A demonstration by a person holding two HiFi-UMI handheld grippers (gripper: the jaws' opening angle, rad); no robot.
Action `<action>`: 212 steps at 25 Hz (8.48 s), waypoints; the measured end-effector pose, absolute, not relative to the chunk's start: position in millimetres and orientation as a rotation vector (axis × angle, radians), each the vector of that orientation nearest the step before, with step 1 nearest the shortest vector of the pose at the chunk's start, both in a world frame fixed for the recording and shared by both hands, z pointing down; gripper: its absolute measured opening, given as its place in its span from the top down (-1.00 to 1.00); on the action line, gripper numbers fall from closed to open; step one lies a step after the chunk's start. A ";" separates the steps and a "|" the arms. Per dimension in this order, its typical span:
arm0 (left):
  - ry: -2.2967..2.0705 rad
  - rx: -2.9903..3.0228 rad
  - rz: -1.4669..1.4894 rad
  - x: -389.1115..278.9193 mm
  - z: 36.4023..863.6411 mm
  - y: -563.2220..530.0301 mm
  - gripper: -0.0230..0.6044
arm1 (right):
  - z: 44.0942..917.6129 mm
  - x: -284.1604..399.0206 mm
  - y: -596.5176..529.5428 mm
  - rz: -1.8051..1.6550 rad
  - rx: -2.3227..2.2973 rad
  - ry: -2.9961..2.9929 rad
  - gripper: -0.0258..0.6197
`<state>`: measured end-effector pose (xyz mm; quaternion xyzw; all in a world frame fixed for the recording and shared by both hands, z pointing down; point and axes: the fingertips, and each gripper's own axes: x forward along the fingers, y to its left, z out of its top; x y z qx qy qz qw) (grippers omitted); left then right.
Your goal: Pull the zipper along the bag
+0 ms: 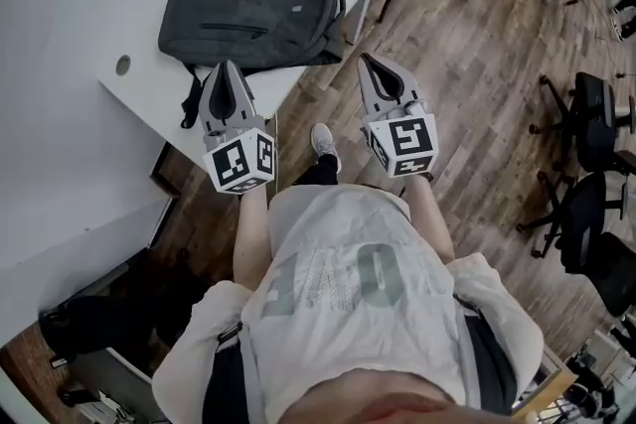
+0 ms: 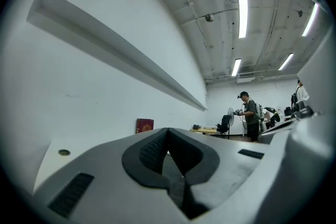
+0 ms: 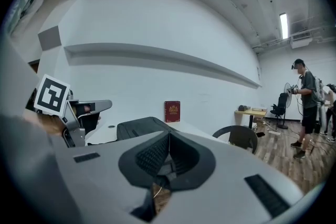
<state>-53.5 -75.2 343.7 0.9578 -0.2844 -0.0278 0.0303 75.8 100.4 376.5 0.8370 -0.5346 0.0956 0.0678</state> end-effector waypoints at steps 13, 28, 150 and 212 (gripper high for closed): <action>-1.245 2.847 -0.110 -52.9 344.9 -155.0 0.84 | 372.2 134.0 -14.4 0.211 2.343 -1.869 0.83; -2.071 2.375 -0.174 -110.2 328.6 -128.6 0.84 | 345.0 168.4 -122.4 0.043 1.787 -2.396 0.83; -1.334 2.437 0.915 -88.6 549.0 -160.0 -0.19 | 551.5 141.9 -245.8 0.327 1.256 -2.082 -0.19; -0.487 2.563 1.206 25.4 579.5 -48.3 0.85 | 553.5 147.2 -244.6 0.323 1.280 -2.074 -0.19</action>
